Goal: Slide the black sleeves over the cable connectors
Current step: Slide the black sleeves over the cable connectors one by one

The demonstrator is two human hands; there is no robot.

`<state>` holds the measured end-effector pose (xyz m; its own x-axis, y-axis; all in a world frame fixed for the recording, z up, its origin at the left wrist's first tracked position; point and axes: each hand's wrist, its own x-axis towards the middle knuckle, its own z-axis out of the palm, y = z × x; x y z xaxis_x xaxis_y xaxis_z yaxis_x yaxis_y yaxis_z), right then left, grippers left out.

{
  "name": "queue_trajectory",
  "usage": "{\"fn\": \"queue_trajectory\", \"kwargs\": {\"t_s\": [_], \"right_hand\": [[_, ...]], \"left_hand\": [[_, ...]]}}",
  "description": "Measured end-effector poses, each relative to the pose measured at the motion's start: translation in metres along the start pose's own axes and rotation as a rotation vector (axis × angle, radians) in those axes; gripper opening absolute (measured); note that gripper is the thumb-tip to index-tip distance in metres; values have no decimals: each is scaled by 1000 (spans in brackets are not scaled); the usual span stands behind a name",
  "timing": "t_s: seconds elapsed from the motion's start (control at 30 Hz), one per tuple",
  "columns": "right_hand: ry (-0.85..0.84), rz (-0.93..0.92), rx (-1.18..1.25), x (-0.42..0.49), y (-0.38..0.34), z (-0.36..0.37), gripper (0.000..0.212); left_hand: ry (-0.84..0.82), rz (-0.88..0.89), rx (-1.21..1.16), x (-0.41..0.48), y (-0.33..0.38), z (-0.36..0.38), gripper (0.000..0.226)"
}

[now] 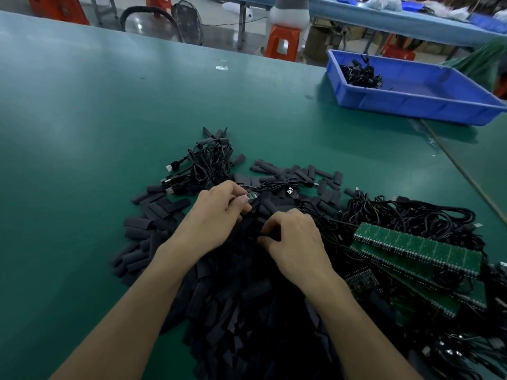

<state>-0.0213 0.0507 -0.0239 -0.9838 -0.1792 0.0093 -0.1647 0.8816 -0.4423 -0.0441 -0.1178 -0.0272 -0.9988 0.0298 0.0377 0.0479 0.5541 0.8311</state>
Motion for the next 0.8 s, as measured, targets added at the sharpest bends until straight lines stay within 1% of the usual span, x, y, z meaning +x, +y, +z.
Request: {"fn": "queue_trajectory", "kwargs": {"t_s": [0.03,0.1,0.17,0.23,0.3,0.43,0.5,0.57,0.67,0.8], "right_hand": [[24,-15,78,0,1,-2,7],[75,-3,306,-1,5,-6,16],[102,21,511,-1,8,-10,18],[124,28,639,-1,12,-12,17],[150,36,710,-1,17,-13,18],[186,47,737,0,25,-11,24],[195,56,752,0,28,-10,23],[197,45,748,1,29,-11,20],[205,26,737,0,31,-12,23],[248,-1,680,2,33,-12,22]], "left_hand": [[1,0,2,0,0,0,10],[19,17,25,0,0,-1,9],[47,42,42,-1,2,-1,13],[55,45,-3,-2,5,1,17],[39,35,-91,-3,6,2,20],[-10,9,-207,-3,5,4,21],[-35,1,-232,-3,5,4,21],[-66,-2,-239,-3,5,4,20],[-86,9,-230,-3,6,4,17],[-108,23,-239,-4,9,4,17]]}}
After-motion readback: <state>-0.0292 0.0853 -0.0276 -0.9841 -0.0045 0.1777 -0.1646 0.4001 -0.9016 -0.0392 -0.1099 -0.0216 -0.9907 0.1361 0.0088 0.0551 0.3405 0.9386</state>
